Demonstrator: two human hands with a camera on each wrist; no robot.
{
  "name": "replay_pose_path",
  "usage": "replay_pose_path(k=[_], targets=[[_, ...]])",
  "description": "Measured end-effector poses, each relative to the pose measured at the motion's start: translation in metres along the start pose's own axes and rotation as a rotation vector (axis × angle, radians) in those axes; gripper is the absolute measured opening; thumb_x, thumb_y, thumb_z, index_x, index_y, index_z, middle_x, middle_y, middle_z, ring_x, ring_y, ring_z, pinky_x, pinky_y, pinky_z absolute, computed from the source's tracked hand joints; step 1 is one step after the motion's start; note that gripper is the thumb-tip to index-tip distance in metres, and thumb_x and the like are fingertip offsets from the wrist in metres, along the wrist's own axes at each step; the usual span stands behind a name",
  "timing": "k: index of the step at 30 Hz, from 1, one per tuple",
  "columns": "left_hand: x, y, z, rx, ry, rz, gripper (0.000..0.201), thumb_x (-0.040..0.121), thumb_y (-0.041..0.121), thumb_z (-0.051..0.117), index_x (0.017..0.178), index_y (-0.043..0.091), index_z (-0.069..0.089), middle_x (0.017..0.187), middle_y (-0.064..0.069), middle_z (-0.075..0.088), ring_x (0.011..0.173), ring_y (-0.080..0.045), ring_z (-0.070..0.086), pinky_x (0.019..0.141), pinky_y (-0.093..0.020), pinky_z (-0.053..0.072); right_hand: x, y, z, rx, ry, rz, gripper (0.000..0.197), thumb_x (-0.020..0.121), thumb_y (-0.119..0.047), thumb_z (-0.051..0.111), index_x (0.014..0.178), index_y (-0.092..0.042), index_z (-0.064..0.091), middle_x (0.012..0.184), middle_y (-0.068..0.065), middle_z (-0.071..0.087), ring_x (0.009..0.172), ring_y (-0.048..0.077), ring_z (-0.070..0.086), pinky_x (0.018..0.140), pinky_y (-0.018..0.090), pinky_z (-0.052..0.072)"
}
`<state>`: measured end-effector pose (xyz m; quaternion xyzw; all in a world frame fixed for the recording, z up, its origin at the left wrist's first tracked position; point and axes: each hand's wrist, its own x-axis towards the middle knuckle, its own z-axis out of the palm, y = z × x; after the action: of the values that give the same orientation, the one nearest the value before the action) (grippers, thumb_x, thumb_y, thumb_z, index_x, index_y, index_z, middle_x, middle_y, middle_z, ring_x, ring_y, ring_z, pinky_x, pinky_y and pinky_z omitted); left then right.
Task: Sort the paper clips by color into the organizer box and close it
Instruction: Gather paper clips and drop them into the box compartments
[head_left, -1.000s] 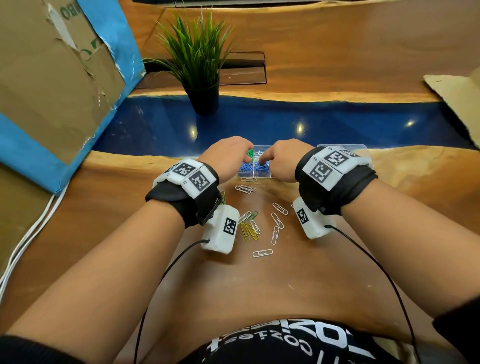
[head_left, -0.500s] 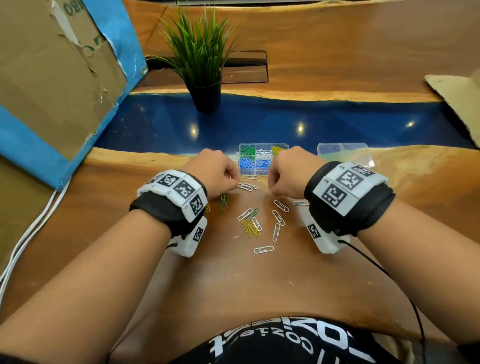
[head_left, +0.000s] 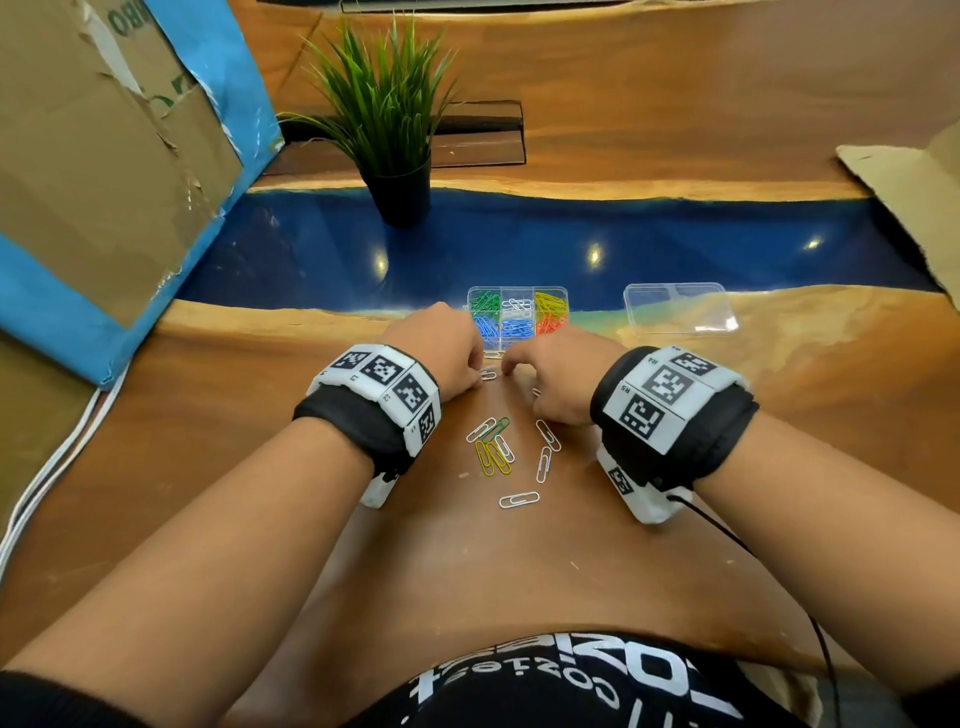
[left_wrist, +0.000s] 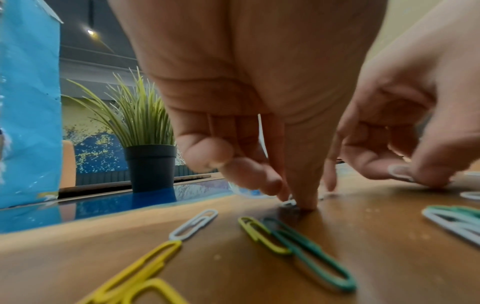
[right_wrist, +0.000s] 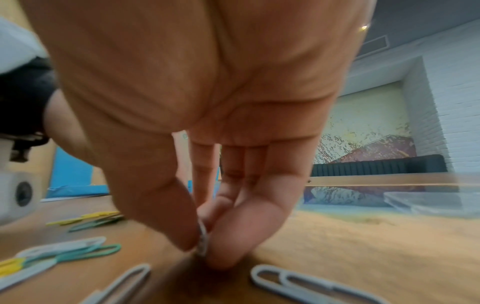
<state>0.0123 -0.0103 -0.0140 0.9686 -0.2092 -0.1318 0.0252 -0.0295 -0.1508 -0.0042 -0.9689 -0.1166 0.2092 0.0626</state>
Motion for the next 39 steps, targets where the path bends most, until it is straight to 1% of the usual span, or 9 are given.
replay_pose_path(k=[8, 16, 22, 24, 26, 29, 34, 37, 39], targets=[[0.0, -0.004, 0.004, -0.025, -0.03, 0.005, 0.025, 0.076, 0.022, 0.054, 0.054, 0.029, 0.046, 0.067, 0.006, 0.047, 0.081, -0.025, 0.06, 0.066, -0.029, 0.043, 0.01, -0.008, -0.005, -0.143, -0.002, -0.034, 0.046, 0.09, -0.013, 0.046, 0.136, -0.018, 0.046, 0.127, 0.012, 0.058, 0.119, 0.03, 0.052, 0.092, 0.034, 0.047], [-0.004, -0.009, 0.003, -0.091, -0.049, 0.065, 0.014, 0.074, 0.018, 0.056, 0.062, 0.025, 0.053, 0.07, 0.008, 0.058, 0.076, -0.018, 0.06, 0.072, -0.031, 0.053, 0.007, 0.0, -0.008, -0.113, 0.012, 0.057, 0.034, 0.09, -0.012, 0.048, 0.121, -0.014, 0.061, 0.121, 0.011, 0.061, 0.111, 0.028, 0.059, 0.087, 0.031, 0.048], [-0.007, -0.008, 0.0, -0.197, -0.02, 0.088, 0.028, 0.08, 0.015, 0.053, 0.103, 0.027, 0.064, 0.072, 0.011, 0.058, 0.073, -0.01, 0.053, 0.071, -0.019, 0.043, 0.001, 0.017, -0.012, 0.278, 0.065, 0.185, 0.017, 0.085, -0.011, 0.056, 0.084, -0.021, 0.069, 0.074, -0.005, 0.063, 0.081, 0.018, 0.055, 0.063, 0.021, 0.042], [-0.008, -0.009, -0.001, -0.312, -0.017, 0.051, 0.026, 0.082, 0.015, 0.054, 0.102, 0.027, 0.065, 0.065, 0.012, 0.056, 0.063, -0.005, 0.052, 0.062, -0.015, 0.04, 0.003, 0.017, -0.013, 0.404, 0.057, 0.207, 0.019, 0.086, -0.009, 0.054, 0.074, -0.022, 0.063, 0.061, -0.005, 0.058, 0.074, 0.017, 0.055, 0.07, 0.024, 0.047], [-0.009, -0.008, -0.002, -0.559, -0.052, -0.026, 0.017, 0.085, 0.012, 0.053, 0.09, 0.02, 0.067, 0.063, 0.006, 0.06, 0.056, -0.007, 0.057, 0.065, -0.019, 0.047, 0.006, 0.014, -0.012, 0.433, 0.058, 0.212, 0.021, 0.09, -0.009, 0.048, 0.079, -0.018, 0.063, 0.074, 0.003, 0.064, 0.081, 0.021, 0.059, 0.084, 0.029, 0.049], [-0.009, -0.005, -0.006, -0.964, -0.099, -0.165, 0.022, 0.088, 0.004, 0.044, 0.07, 0.011, 0.055, 0.062, -0.009, 0.056, 0.044, -0.011, 0.059, 0.059, -0.026, 0.05, 0.013, 0.007, -0.01, 0.309, 0.124, 0.203, 0.027, 0.094, -0.012, 0.04, 0.104, -0.005, 0.063, 0.108, 0.012, 0.064, 0.097, 0.026, 0.056, 0.081, 0.029, 0.043], [-0.011, -0.005, -0.012, -1.415, -0.194, -0.242, 0.025, 0.081, -0.001, 0.025, 0.066, 0.012, 0.041, 0.059, -0.008, 0.043, 0.045, -0.019, 0.043, 0.04, -0.019, 0.036, 0.01, 0.008, -0.004, 0.098, 0.1, 0.138, 0.021, 0.089, -0.02, 0.05, 0.106, -0.02, 0.064, 0.113, 0.005, 0.064, 0.104, 0.023, 0.056, 0.077, 0.024, 0.039], [-0.008, -0.003, -0.01, -1.447, -0.239, -0.272, 0.023, 0.083, 0.008, 0.029, 0.063, 0.016, 0.038, 0.051, 0.001, 0.036, 0.04, -0.013, 0.03, 0.043, -0.016, 0.022, 0.009, 0.013, -0.002, 0.042, 0.089, 0.128, 0.016, 0.088, -0.015, 0.057, 0.1, -0.019, 0.066, 0.107, 0.005, 0.065, 0.097, 0.022, 0.059, 0.072, 0.024, 0.041], [-0.003, 0.001, -0.007, -1.123, -0.151, -0.23, 0.025, 0.087, 0.015, 0.044, 0.063, 0.018, 0.043, 0.05, 0.005, 0.036, 0.041, -0.012, 0.03, 0.043, -0.017, 0.023, 0.011, 0.015, 0.001, 0.007, 0.087, 0.112, 0.015, 0.088, -0.013, 0.056, 0.1, -0.014, 0.066, 0.106, 0.008, 0.067, 0.099, 0.025, 0.061, 0.073, 0.026, 0.044]])
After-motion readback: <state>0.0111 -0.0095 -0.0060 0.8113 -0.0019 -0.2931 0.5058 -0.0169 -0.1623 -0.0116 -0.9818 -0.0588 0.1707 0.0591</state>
